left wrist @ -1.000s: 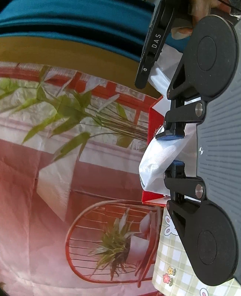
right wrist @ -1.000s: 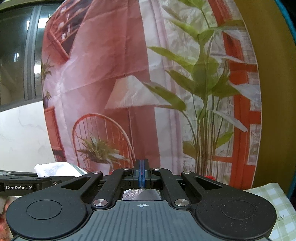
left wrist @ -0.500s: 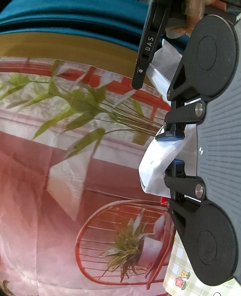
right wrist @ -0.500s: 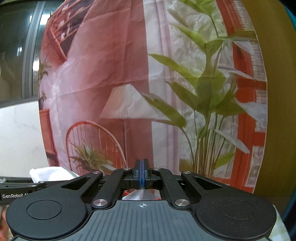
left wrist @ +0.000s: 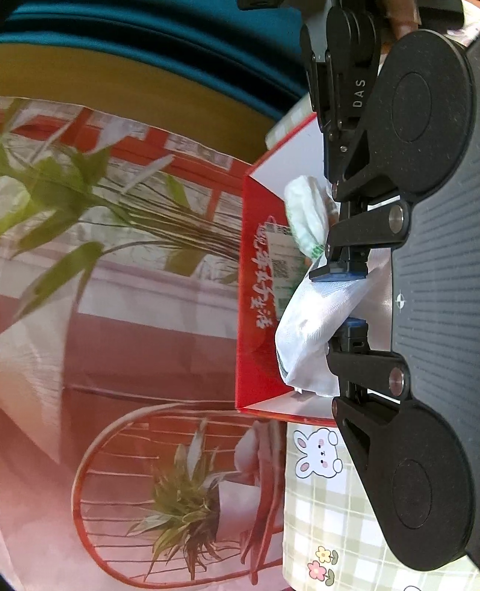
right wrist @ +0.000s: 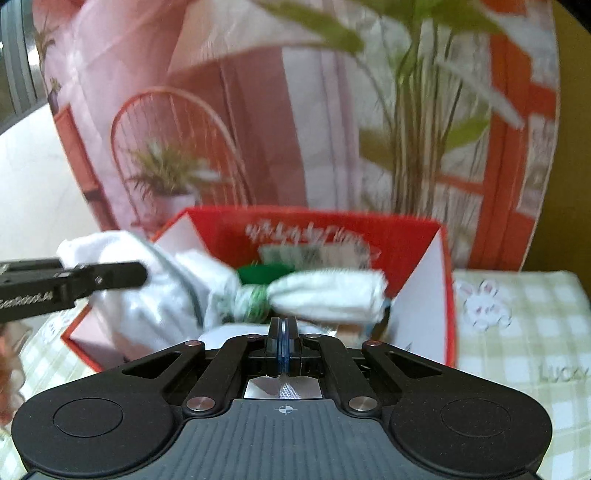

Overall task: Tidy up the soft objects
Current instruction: 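Lower the mesh bag into the red box and open both grippers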

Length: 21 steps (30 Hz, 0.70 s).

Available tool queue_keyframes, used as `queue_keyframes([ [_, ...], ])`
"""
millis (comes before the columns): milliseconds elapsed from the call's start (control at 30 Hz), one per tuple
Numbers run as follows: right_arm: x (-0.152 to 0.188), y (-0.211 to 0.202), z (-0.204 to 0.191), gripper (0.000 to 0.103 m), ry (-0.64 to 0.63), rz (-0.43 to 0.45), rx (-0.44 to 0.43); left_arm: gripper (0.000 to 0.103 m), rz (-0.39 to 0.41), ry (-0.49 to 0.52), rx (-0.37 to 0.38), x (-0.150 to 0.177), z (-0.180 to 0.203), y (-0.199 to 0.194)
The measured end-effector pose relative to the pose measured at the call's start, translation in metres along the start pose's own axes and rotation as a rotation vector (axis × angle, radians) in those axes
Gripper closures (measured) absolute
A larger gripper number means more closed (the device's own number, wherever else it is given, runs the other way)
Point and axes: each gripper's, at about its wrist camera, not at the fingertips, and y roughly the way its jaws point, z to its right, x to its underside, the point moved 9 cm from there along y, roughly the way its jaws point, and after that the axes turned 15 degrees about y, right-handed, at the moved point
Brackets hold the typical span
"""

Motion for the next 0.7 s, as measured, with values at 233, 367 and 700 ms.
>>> queue_keyframes([
  [233,0.022,0.019,-0.004,0.102,-0.034,-0.140,0.029,0.083,-0.066,0.018,0.006,0.010,0.000,0.018],
  [367,0.030,0.031,0.000,0.102,-0.031,-0.199,0.045,0.083,-0.107,0.018,0.020,0.016,-0.001,0.029],
  [700,0.033,0.046,0.007,0.102,0.008,-0.266,0.059,0.083,-0.203,0.030,0.037,0.026,-0.007,0.053],
])
